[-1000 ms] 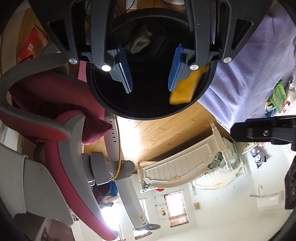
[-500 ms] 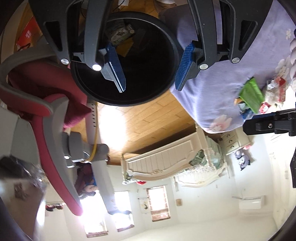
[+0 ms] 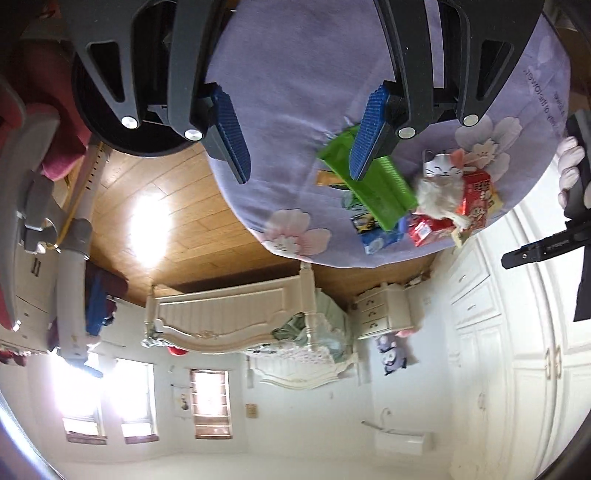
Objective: Collect trash
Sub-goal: 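Grasp the green strip packet with the right tool while the left grasps the beige snack bag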
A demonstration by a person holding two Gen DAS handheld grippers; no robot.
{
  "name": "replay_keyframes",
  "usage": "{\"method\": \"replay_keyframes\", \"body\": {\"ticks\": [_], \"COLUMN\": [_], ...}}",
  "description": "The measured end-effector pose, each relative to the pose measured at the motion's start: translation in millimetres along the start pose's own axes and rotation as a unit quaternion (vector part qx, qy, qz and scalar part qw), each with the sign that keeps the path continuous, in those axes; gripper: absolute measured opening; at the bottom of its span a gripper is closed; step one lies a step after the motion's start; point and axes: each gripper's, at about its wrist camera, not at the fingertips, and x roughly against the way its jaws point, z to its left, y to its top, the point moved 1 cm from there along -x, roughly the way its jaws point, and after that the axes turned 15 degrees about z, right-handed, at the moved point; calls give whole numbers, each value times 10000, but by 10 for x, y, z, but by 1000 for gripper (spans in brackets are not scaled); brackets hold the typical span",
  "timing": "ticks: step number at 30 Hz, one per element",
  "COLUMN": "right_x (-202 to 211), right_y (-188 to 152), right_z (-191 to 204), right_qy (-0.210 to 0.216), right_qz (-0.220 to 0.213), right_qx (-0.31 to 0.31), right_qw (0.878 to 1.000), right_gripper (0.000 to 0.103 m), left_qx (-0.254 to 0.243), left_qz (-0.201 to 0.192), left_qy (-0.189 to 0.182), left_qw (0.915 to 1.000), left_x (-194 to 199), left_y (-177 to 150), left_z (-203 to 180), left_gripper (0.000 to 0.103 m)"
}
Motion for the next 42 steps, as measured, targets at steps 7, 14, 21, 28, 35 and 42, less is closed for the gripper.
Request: {"method": "replay_keyframes", "body": {"ticks": [7, 14, 21, 28, 35, 42], "right_x": [-364, -759, -1050, -1292, -1279, -1135], "right_y": [283, 410, 457, 421, 378, 289], "right_z": [482, 629, 618, 642, 611, 646], "right_qy": [369, 416, 565, 551, 594, 697], "right_qz": [563, 1174, 1540, 1893, 1869, 1717], "right_qx": [762, 1149, 1264, 1463, 1249, 1211], "right_qw": [9948, 9855, 9783, 9694, 9726, 9752], "right_gripper": [61, 61, 66, 66, 50, 34], "left_qx": [78, -94, -797, -936, -798, -494], "left_qz": [598, 1137, 1559, 1765, 1657, 1303], "left_qy": [295, 415, 518, 477, 573, 197], "left_qw": [9977, 9926, 9832, 9787, 9813, 9900], "left_x": [-278, -668, -1062, -1295, -1272, -977], "left_y": [-34, 7, 126, 241, 258, 186], "left_z": [685, 1018, 891, 881, 915, 943], "left_gripper": [83, 83, 83, 68, 47, 42]}}
